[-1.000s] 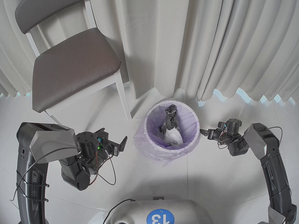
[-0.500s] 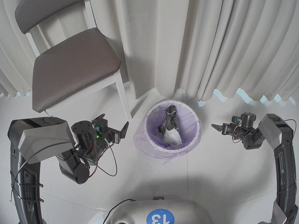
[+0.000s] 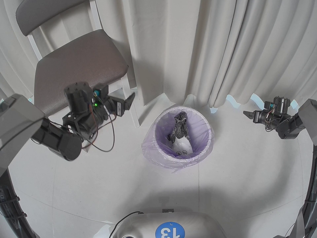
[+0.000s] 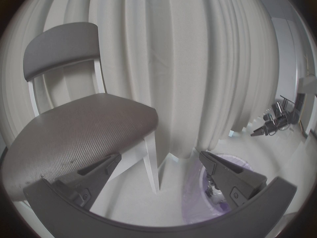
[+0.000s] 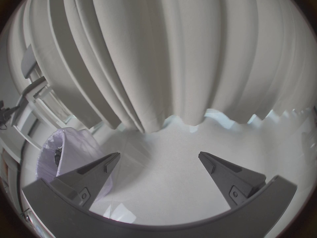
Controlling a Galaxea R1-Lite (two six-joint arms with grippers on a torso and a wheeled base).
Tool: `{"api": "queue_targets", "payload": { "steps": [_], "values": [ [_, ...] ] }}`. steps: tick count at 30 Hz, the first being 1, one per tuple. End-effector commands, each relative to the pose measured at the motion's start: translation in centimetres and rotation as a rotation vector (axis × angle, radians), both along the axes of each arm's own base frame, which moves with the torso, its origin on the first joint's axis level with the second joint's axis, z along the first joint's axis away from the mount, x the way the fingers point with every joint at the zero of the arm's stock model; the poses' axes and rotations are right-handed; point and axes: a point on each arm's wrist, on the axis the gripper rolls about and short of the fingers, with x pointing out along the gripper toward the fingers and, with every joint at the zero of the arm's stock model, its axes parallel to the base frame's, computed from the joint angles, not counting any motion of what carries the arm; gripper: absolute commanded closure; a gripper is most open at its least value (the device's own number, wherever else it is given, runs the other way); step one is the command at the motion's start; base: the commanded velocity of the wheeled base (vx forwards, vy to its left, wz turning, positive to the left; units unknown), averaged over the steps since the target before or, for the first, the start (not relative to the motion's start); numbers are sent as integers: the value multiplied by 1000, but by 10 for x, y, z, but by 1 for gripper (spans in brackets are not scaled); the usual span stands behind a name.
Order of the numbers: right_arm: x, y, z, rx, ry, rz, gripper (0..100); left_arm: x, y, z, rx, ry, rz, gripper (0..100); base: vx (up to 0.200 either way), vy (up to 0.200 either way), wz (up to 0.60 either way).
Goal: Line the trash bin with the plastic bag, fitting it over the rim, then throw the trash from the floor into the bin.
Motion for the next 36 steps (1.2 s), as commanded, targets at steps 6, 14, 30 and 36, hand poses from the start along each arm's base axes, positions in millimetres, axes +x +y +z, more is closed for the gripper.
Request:
{"api": "queue_targets", "payload": {
  "steps": [6, 14, 30, 36],
  "values": [
    [-26, -8, 107, -161, -123, -115, 0, -29, 26, 145, -93, -229, 177, 0, 0, 0, 0],
    [-44, -6, 143, -179, -214, -123, 0, -62, 39, 170, -87, -213, 186, 0, 0, 0, 0],
    [-129, 27, 262, -134, -546, -106, 0, -151, 101, 207, -89, -240, 348, 0, 0, 0, 0],
    [-165, 32, 285, -118, -613, -169, 0, -194, 110, 214, -111, -274, 396, 0, 0, 0, 0]
  ]
}}
